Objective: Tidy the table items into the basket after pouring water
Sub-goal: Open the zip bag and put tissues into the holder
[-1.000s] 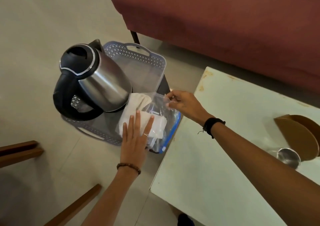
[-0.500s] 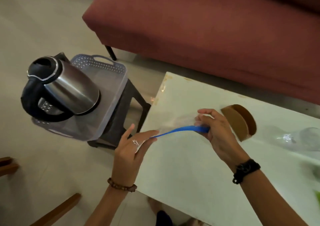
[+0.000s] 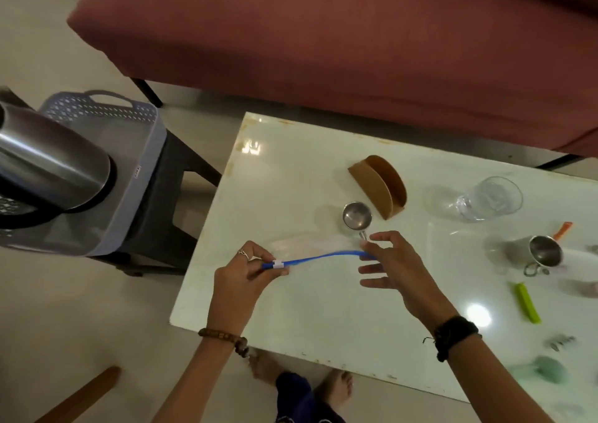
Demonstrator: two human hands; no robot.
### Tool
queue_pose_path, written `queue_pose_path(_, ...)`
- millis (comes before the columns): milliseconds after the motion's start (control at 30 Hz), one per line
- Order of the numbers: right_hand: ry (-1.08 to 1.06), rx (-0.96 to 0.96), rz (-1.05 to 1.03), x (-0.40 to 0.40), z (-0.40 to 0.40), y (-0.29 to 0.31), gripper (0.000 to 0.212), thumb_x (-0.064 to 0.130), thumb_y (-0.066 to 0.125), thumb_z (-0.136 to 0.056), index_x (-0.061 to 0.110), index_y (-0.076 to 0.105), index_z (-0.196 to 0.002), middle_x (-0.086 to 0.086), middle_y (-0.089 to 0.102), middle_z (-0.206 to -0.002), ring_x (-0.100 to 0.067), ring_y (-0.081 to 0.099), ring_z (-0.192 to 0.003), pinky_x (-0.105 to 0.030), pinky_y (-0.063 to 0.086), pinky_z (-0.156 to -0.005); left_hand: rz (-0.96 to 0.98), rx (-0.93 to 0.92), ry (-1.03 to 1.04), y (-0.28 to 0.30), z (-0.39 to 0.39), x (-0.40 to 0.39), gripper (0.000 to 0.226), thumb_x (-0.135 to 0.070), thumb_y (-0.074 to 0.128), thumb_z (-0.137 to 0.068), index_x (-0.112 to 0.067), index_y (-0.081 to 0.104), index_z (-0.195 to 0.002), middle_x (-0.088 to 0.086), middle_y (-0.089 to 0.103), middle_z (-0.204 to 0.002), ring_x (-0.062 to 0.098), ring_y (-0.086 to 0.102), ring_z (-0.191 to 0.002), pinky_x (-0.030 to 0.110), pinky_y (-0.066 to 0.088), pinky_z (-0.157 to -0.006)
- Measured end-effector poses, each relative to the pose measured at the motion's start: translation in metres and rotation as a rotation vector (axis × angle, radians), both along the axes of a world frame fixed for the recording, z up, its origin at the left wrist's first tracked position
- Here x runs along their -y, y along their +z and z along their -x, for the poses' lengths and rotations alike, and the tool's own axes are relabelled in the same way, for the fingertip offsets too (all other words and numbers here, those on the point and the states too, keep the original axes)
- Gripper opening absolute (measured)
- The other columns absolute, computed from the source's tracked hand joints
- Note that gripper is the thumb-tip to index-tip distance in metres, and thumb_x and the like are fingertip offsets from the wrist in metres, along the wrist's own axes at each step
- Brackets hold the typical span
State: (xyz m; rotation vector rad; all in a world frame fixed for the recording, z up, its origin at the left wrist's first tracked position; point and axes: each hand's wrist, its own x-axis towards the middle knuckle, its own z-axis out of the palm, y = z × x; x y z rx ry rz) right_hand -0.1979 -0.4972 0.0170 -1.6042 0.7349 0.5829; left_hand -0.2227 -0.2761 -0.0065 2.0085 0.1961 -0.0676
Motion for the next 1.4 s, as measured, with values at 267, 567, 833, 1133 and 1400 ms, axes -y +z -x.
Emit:
queue_pose_path(267, 0.736, 0.300, 0.881, -0.021, 0.021, 0.024, 0.037, 0.034, 0.039, -0.098, 0.020, 0.043, -0.132, -0.019, 0.041, -0.138, -0.032, 0.036, -0.133, -0.032, 0.035, -0.104, 0.035, -0.133, 0.049, 0.003, -0.004, 0.001, 0.037, -0.005, 0.080, -0.062, -0.018, 0.047, -0.049, -0.010, 0.054, -0.041, -0.002, 0.055, -0.047, 0.004, 0.040, -0.048)
queue_pose_path(567, 0.836, 0.636, 0.501, -0.065, 0.014, 0.027, 0.026, 0.027, 0.053, -0.093, 0.018, 0.059, -0.116, -0.002, 0.063, -0.112, -0.017, 0.055, -0.103, -0.025, 0.041, -0.085, 0.309, -0.279, -0.053, 0.017, -0.009, 0.004, 0.026, 0.005, 0.064, -0.076, -0.018, 0.068, -0.065, -0.010, 0.071, -0.060, 0.006, 0.070, -0.062, 0.012, 0.052, -0.053)
queue_pose_path(833, 0.813, 0.702, 0.475, -0.063, 0.011, 0.013, 0.021, 0.026, 0.057, -0.091, 0.013, 0.068, -0.104, -0.005, 0.070, -0.096, -0.021, 0.061, -0.088, -0.037, 0.049, -0.078, 0.231, -0.203, -0.094, 0.013, -0.008, 0.002, 0.014, -0.002, 0.061, -0.082, -0.014, 0.067, -0.078, 0.002, 0.069, -0.077, 0.004, 0.069, -0.069, 0.012, 0.055, -0.061)
queue_pose_path(1133, 0.739, 0.606, 0.588, -0.034, 0.005, 0.007, 0.012, 0.027, 0.059, -0.089, 0.018, 0.066, -0.092, 0.003, 0.070, -0.092, -0.015, 0.061, -0.086, -0.030, 0.047, -0.074, 0.287, -0.162, 0.089, 0.011, -0.013, -0.028, 0.020, 0.003, 0.060, -0.081, -0.014, 0.066, -0.072, 0.004, 0.069, -0.073, 0.008, 0.070, -0.068, 0.013, 0.054, -0.059)
queue_pose_path(1400, 0.651, 0.655, 0.725, -0.005, 0.005, 0.001, 0.005, 0.023, 0.067, -0.085, 0.020, 0.068, -0.088, 0.004, 0.070, -0.087, -0.006, 0.057, -0.074, -0.024, 0.046, -0.062, 0.261, -0.220, 0.079, 0.010, -0.012, -0.049, 0.017, -0.006, 0.059, -0.084, -0.019, 0.065, -0.075, -0.009, 0.072, -0.065, 0.003, 0.069, -0.069, 0.013, 0.054, -0.062)
